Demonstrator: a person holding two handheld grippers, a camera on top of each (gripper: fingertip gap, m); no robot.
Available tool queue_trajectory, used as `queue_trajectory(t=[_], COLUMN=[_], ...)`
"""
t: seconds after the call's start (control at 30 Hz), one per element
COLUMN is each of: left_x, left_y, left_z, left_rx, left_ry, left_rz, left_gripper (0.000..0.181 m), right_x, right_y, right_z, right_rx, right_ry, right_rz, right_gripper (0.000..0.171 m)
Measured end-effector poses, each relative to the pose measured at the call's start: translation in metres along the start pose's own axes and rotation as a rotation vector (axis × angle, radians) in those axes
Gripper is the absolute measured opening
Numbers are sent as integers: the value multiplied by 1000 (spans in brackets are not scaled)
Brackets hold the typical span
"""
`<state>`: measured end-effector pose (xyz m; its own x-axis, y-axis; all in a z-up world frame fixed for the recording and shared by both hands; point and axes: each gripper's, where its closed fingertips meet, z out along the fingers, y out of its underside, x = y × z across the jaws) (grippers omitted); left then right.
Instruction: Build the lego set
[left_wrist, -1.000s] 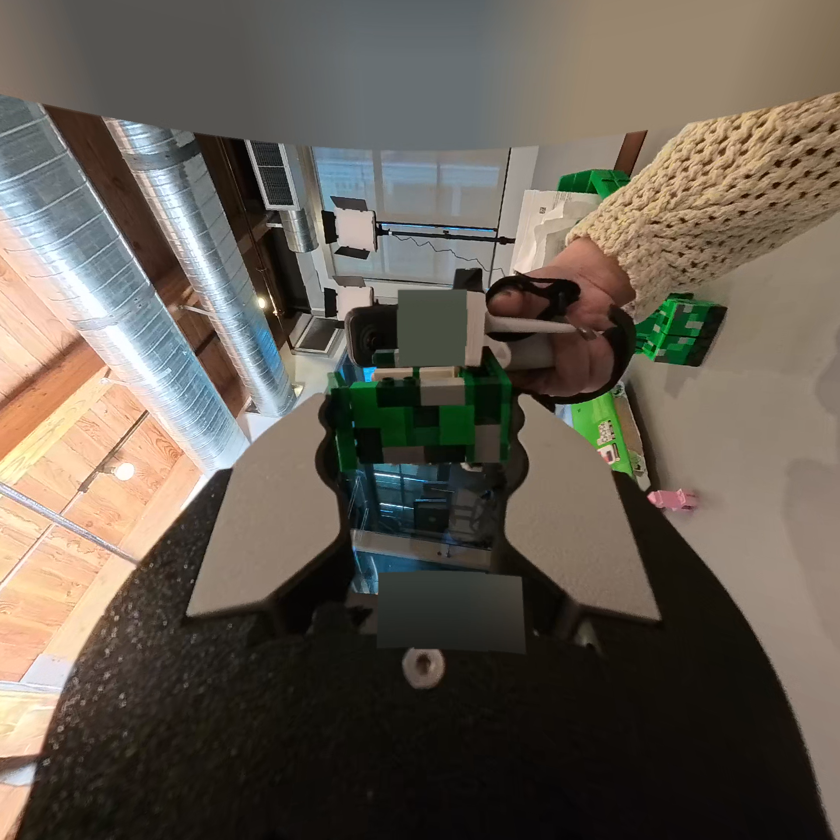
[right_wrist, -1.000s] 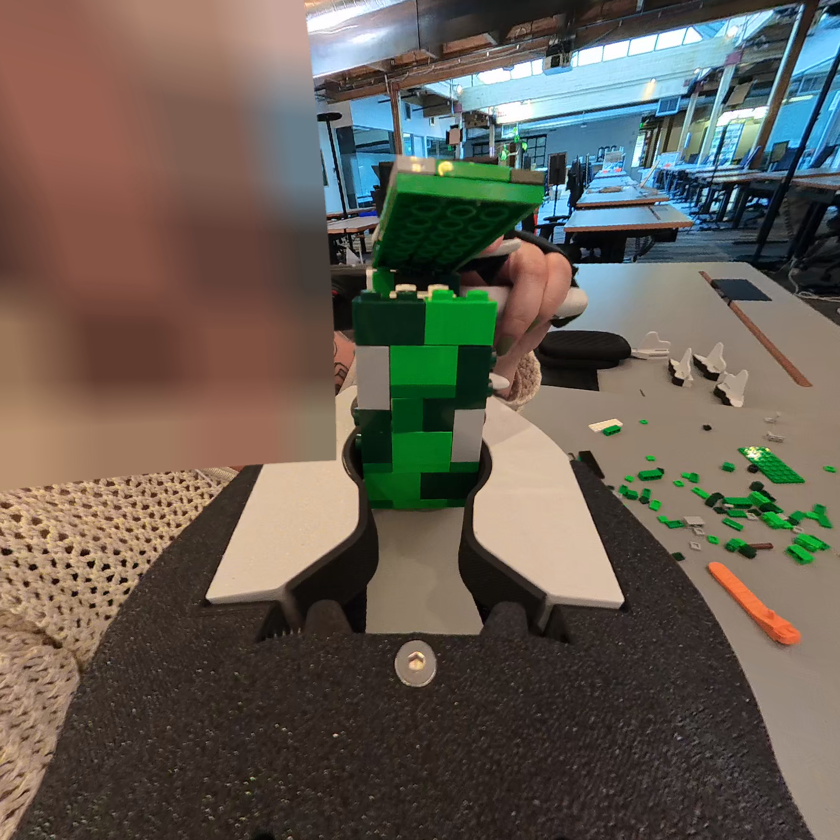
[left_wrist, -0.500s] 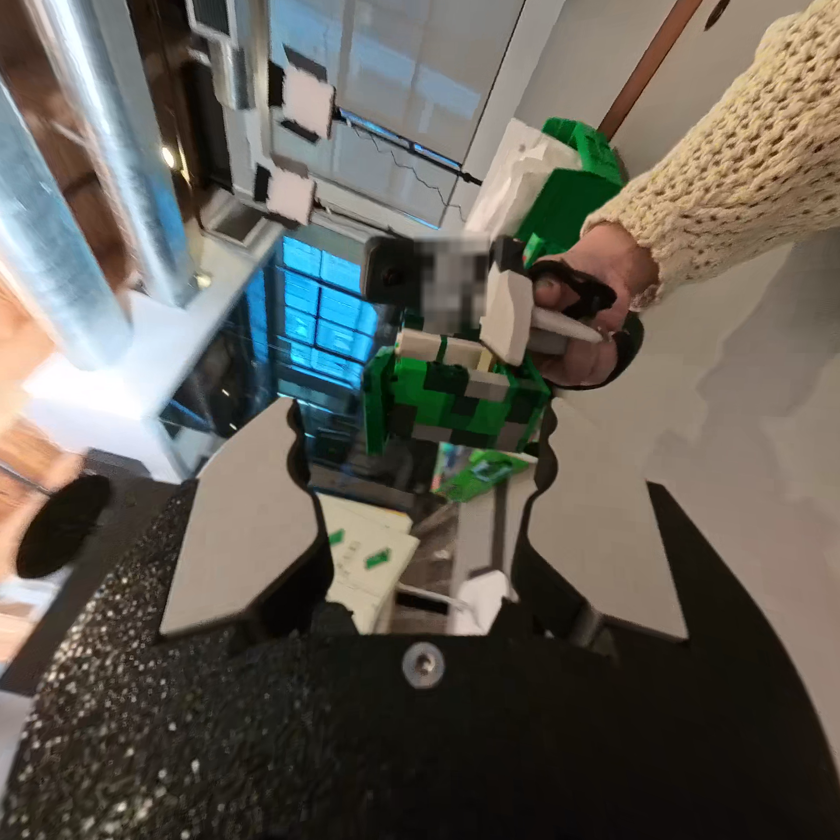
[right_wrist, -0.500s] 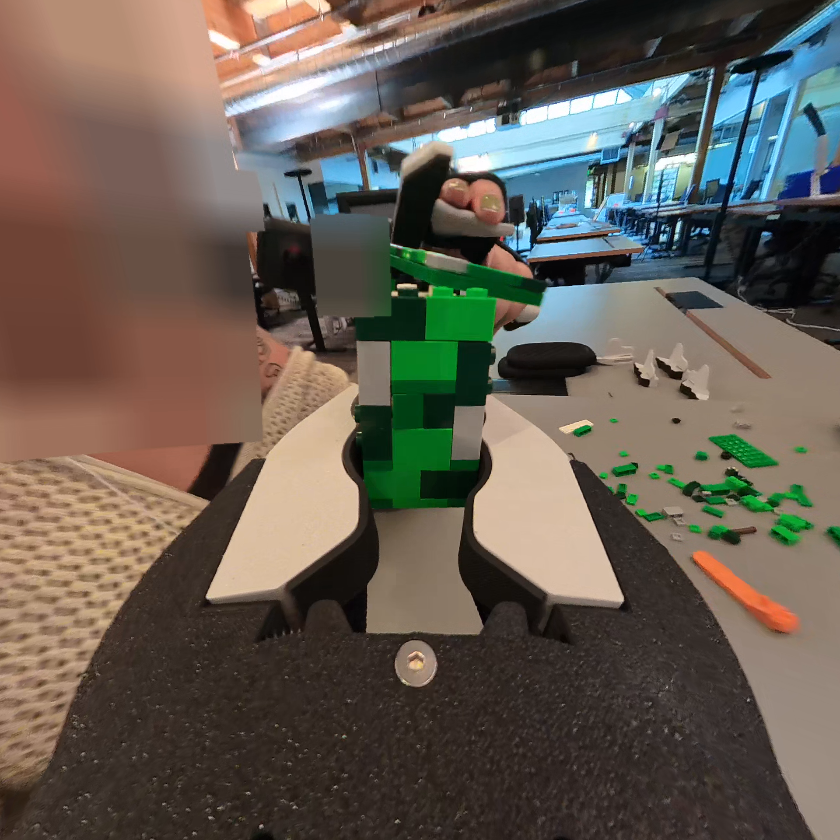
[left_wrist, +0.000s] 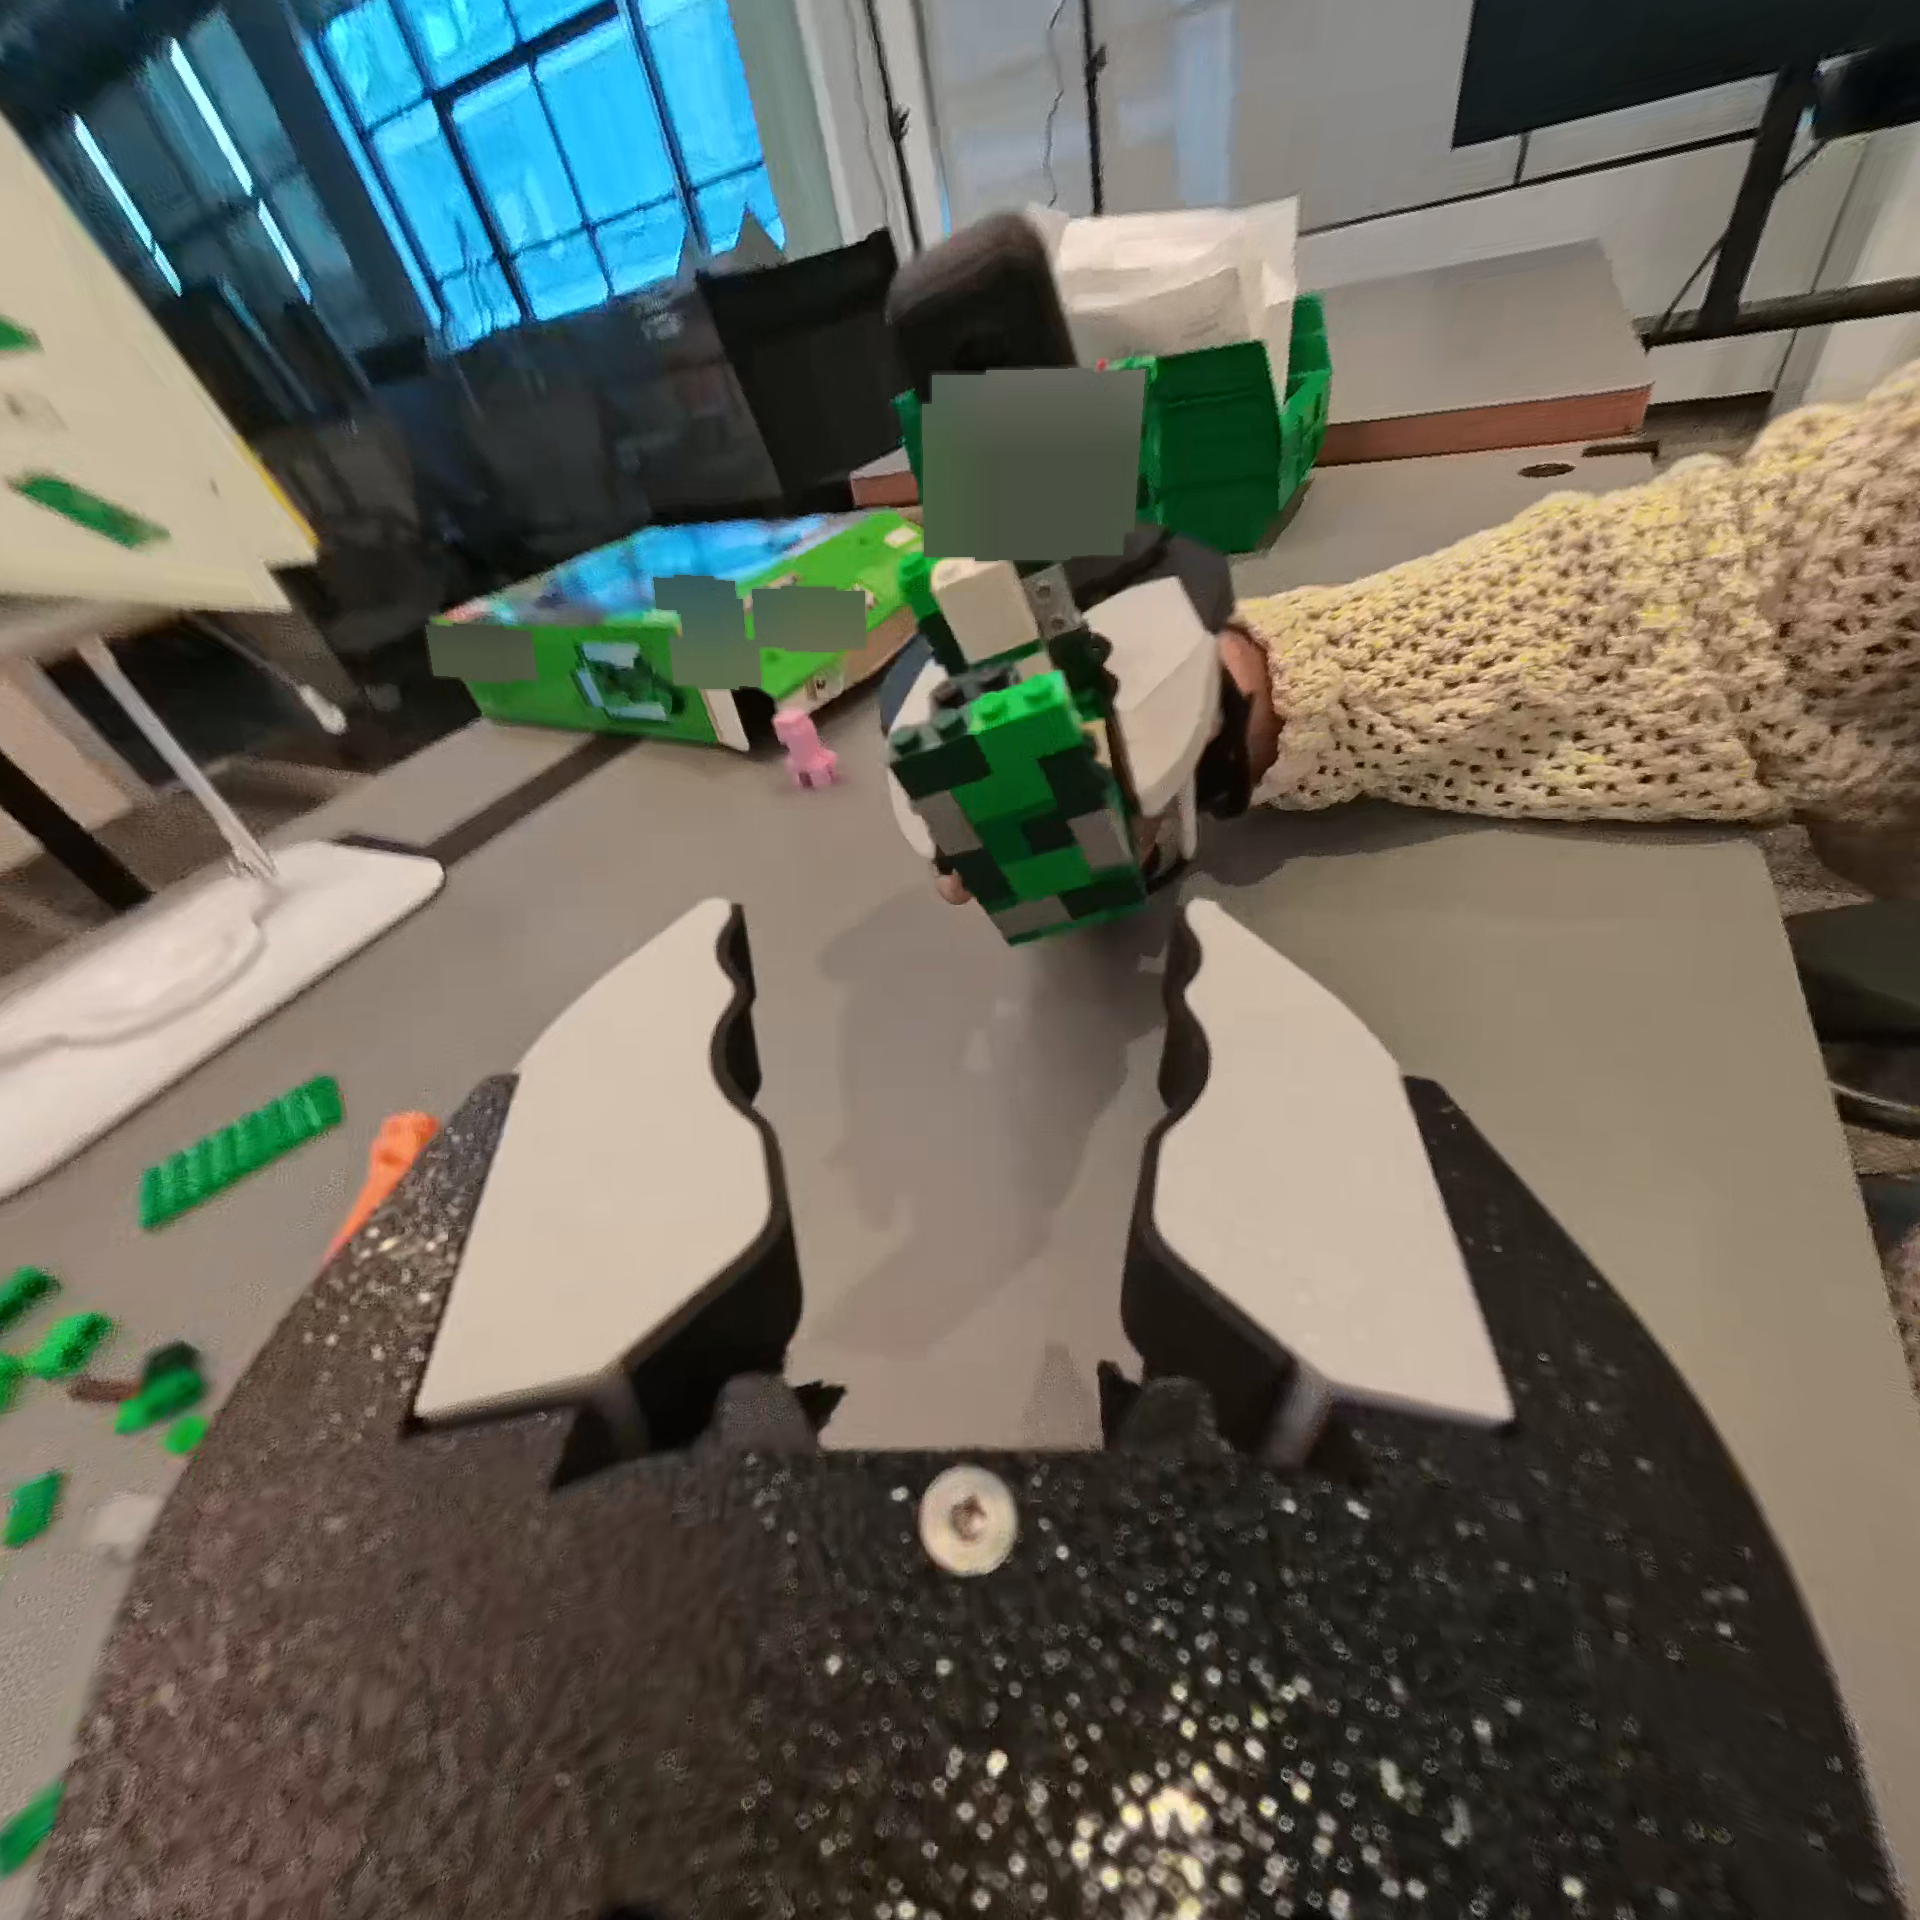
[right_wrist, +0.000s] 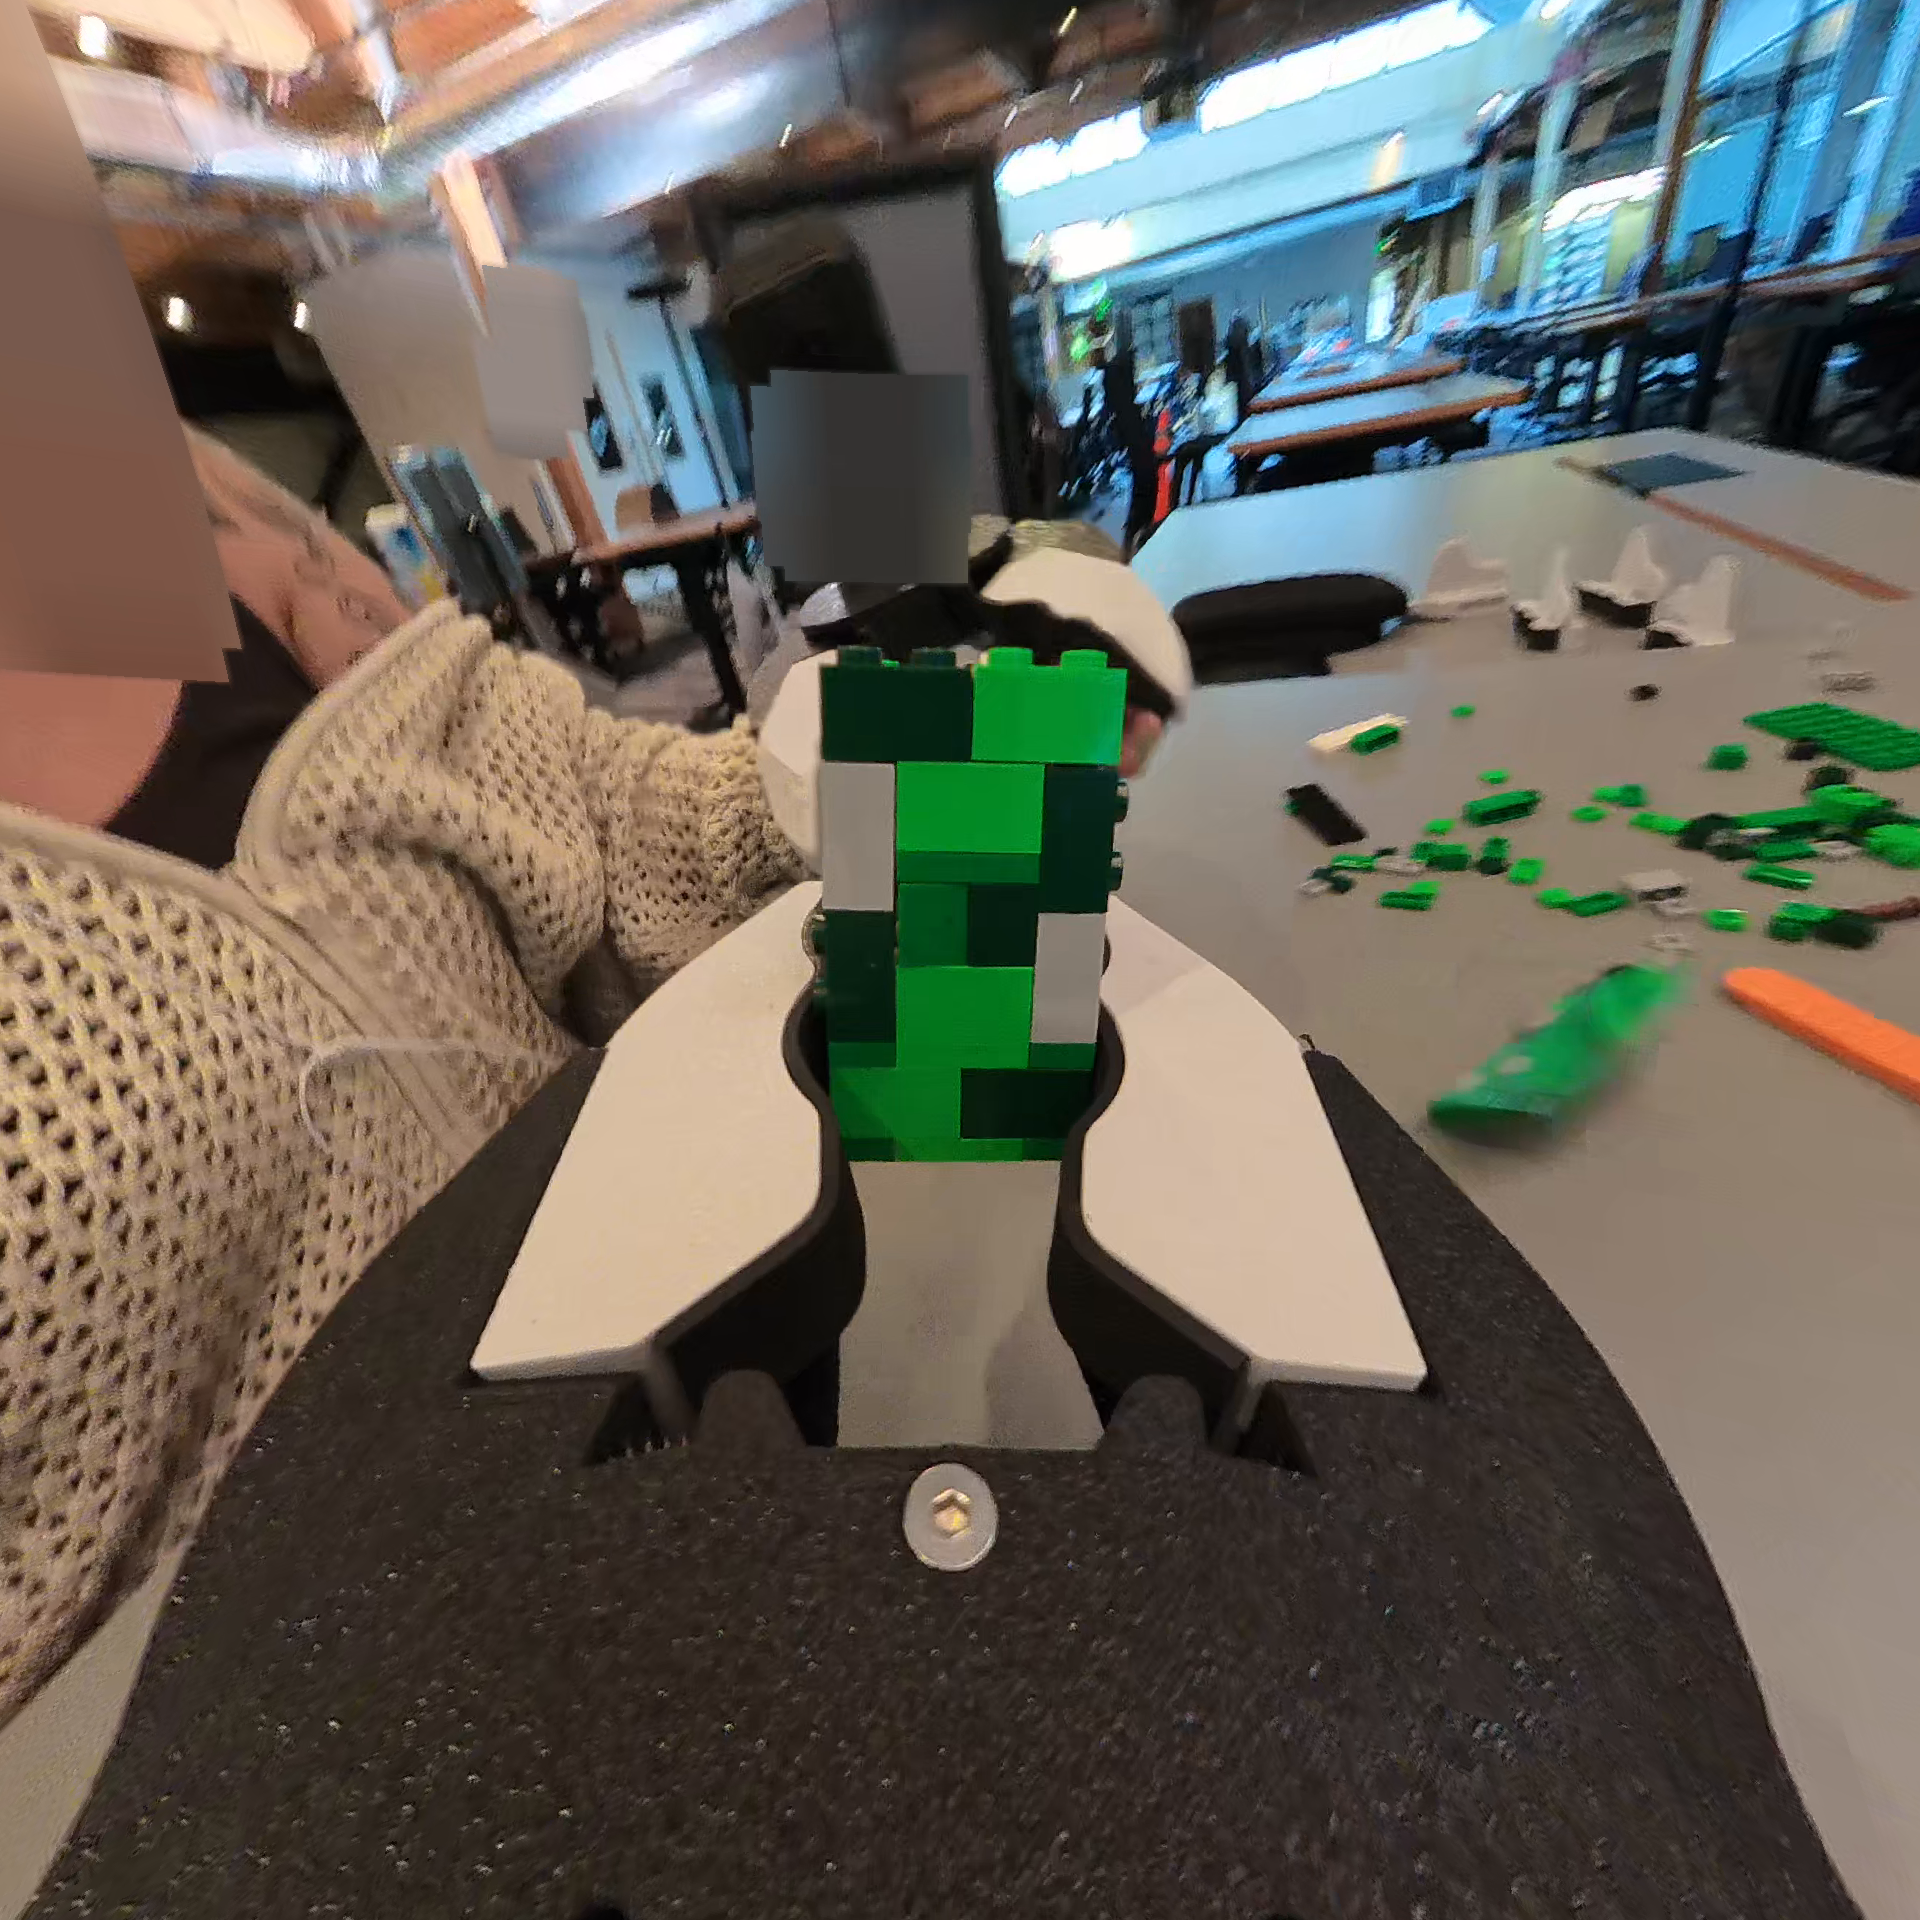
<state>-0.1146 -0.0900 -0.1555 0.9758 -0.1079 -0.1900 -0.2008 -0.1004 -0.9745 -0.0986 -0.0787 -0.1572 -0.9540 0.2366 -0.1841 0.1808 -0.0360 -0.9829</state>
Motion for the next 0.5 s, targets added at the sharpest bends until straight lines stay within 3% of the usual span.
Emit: queue_trajectory(t=[0.23,0.4,0.5], left_x=[40,46,44], left_y=[7,22,33], left_z=[9,3,-3], left_rx=[-26,-105,-147], left_ry=[32,-22,-41], left_rz=[-68,-88,-122], left_gripper=[52,46,40], right_x=[-25,-24,-16], right_y=[22,36,41], right_z=[22,26,26], right_rx=[-121,-202,-250], right_ry=[-70,-70,-29], right_rz=[-96,-127,-175], right_gripper=[41,41,50])
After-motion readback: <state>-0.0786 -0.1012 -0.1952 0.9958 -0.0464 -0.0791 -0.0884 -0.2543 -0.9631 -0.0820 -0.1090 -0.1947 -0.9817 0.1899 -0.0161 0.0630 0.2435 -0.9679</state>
